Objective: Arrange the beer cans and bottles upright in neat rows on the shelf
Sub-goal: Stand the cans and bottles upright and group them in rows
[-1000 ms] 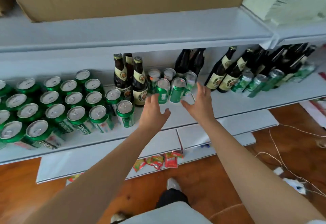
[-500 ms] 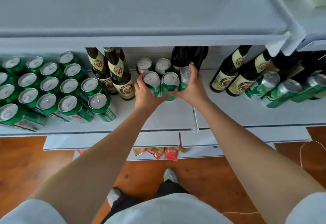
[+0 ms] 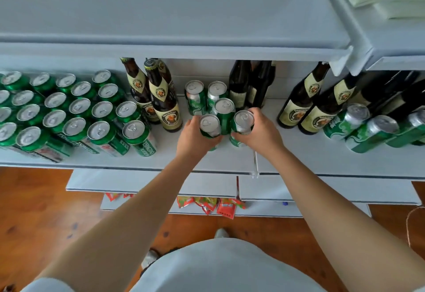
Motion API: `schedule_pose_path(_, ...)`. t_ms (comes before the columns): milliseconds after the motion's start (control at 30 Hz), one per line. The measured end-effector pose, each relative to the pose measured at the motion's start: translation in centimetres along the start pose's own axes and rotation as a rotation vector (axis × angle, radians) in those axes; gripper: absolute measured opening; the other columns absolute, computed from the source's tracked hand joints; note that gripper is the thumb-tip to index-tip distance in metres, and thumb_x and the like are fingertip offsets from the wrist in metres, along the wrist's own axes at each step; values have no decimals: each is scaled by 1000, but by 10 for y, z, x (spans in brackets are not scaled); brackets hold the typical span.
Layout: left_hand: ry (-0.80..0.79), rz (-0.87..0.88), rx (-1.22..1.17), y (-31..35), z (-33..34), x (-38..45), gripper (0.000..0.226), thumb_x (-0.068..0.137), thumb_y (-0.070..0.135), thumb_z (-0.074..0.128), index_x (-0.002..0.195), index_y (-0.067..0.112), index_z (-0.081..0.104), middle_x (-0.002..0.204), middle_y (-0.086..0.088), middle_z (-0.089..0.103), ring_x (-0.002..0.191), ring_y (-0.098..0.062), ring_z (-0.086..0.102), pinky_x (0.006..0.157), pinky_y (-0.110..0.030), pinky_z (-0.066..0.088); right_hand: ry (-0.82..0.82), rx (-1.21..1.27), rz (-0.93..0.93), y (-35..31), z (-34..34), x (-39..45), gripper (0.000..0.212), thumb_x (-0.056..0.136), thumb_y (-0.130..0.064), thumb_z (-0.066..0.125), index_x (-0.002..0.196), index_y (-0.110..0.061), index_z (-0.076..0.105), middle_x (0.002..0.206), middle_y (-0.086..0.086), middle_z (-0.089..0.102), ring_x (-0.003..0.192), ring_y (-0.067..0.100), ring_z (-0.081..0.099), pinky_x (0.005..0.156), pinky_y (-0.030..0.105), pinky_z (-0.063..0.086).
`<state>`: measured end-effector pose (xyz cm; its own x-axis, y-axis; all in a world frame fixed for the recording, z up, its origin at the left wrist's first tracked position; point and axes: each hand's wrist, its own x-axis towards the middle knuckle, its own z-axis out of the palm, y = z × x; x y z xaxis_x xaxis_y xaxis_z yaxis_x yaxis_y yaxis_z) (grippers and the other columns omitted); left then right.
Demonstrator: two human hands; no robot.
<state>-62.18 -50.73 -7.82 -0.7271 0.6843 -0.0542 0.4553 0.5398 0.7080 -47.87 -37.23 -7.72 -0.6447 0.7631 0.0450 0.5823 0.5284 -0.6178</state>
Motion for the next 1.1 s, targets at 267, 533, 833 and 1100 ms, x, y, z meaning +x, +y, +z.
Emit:
schedule_pose_path(267,-64,99,-9,8,-4,-13,60,67,38,86,115,22,54,107,6,64,98,-16,60,81,-34,53,73,-87,108,13,-30,-11,65,71,-48,78,121,-21,46,110,0,62,96,24,60,67,31,42)
schedule_pose_path(533,-180,233,-34,67,34,-23,67,64,44,87,118,26,50,108,7,65,97,-17,61,81,-35,54,169,-52,238,74,-80,-48,61,72,-42,81,116,-14,49,96,1,57,90,27,56,66,29,38)
schedule_pose_path(833,-365,363,16,129,118,-30,76,69,38,85,135,25,48,122,-3,59,108,-24,59,86,-32,50,270,-178,450,111,-116,-62,89,77,-35,78,147,-7,30,135,19,44,122,37,44,93,42,44)
schedule_pose_path(1100,138,559,359,101,76,-11,65,78,35,74,134,15,48,127,-11,50,117,-32,46,99,-43,41,659,-210,-19,46,-91,-85,38,90,-13,56,127,-5,55,128,12,51,116,28,50,92,36,49)
